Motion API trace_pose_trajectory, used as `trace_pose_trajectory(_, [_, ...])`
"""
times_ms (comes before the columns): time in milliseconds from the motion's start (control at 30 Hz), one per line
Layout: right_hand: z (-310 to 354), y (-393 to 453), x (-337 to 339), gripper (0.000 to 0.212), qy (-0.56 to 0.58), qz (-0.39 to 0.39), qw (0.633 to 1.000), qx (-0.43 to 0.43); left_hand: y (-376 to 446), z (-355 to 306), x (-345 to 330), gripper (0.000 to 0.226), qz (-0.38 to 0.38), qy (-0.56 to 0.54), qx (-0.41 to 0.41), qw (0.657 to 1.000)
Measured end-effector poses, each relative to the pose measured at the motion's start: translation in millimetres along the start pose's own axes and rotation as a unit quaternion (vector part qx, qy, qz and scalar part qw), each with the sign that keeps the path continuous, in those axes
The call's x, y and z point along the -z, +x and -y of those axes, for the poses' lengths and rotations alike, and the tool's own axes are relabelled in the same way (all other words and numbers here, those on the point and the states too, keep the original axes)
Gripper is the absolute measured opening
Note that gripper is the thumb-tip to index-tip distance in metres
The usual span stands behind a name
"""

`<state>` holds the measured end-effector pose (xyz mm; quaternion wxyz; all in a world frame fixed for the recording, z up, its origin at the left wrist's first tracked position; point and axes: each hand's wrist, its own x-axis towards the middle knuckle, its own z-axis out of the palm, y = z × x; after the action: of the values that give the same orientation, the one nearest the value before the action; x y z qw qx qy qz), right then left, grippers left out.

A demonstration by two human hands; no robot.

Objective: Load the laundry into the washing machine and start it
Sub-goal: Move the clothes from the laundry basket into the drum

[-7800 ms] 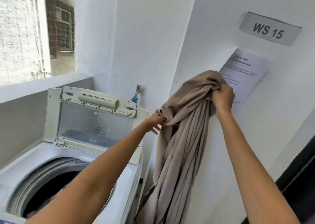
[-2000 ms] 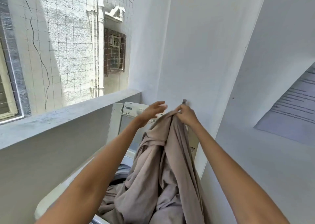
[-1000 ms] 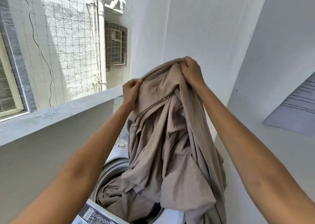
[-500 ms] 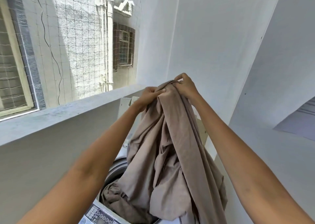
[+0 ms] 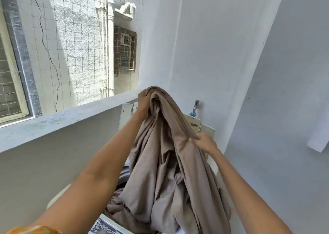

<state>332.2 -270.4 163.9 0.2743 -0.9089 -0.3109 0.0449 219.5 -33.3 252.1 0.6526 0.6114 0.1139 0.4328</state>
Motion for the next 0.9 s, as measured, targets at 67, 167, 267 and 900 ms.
trace_pose_trajectory(67, [16, 1, 28, 0.022, 0.038, -0.074, 0.996, -0.015, -2, 2, 16, 0.021, 0.01, 0.009, -0.002, 1.0])
trace_pose_trajectory(167, [53, 7, 68, 0.023, 0.098, -0.148, 0.983, 0.047, -11, 11, 32, 0.034, 0.011, 0.043, 0.004, 0.999])
trace_pose_trajectory(267, [108, 7, 98, 0.019, 0.138, -0.211, 0.96, 0.124, -19, 24, 43, 0.033, -0.009, 0.069, 0.011, 0.998])
trace_pose_trajectory(900, [168, 29, 47, 0.022, 0.142, -0.17, 0.968, 0.119, -30, -7, 21, 0.031, 0.242, 0.149, 0.092, 0.954])
